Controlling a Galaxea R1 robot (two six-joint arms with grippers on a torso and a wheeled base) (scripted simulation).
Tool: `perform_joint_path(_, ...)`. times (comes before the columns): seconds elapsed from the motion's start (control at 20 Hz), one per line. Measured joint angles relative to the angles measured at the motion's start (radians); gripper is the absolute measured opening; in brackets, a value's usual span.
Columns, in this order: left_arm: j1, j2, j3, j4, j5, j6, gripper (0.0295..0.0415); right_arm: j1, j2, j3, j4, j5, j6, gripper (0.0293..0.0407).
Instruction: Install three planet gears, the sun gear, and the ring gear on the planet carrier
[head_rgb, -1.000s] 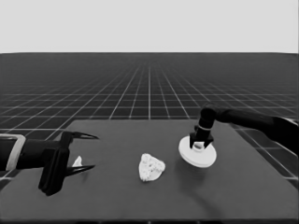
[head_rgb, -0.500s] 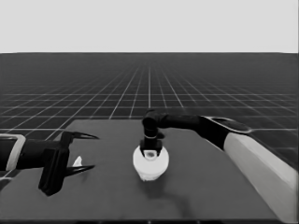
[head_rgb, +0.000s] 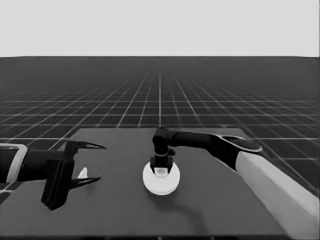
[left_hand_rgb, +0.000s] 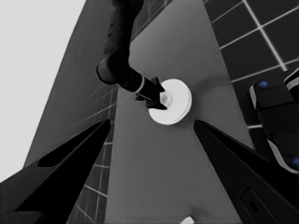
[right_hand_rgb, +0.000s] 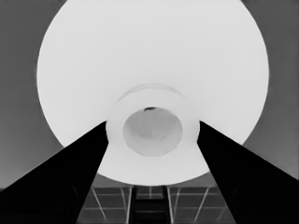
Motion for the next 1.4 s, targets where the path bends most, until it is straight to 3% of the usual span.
perform_joint_path(1.4,0.000,0.000,0.000,0.000,0.000,0.000,0.0385,-0.015,-0.001,-0.001,0.000,0.000,0.232,0.0348)
